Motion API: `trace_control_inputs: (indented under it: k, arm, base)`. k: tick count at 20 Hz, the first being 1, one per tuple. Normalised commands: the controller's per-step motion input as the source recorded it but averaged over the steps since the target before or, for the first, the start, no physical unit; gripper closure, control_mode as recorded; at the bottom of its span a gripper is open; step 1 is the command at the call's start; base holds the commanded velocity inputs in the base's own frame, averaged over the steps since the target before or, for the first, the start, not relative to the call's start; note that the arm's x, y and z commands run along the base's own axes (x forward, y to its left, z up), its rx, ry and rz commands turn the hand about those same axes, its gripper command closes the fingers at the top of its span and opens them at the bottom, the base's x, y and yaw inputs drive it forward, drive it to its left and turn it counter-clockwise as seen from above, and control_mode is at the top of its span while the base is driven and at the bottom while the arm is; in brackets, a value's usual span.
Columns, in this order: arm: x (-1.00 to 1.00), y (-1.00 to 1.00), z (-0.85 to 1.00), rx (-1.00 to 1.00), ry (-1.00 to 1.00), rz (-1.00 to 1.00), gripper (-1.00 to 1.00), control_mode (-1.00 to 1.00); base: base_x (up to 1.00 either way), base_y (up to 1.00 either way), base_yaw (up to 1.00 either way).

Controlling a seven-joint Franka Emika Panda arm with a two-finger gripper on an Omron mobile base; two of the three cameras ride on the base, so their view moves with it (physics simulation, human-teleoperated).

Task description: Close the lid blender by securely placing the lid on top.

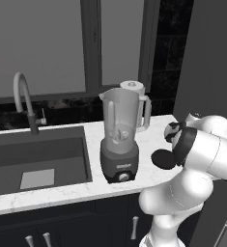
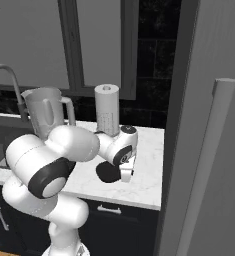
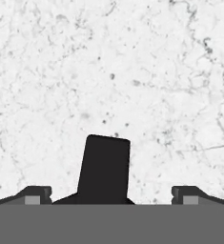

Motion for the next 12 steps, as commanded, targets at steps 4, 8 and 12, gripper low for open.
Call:
trace_control_inputs:
  k: [4, 8, 12]
  arm:
    - [0.15, 0.00, -0.22, 0.00, 0.00, 0.00, -1.00, -1.00]
    - [0.16, 0.00, -0.20, 0.00, 0.00, 0.00, -1.00, -1.00]
    - [0.16, 0.00, -0.21, 0.00, 0.00, 0.00, -1.00, -1.00]
  base:
    - [0.00, 0.00, 0.00]
    - [0.00, 0.00, 0.00]
    - [0.00, 0.00, 0.00]
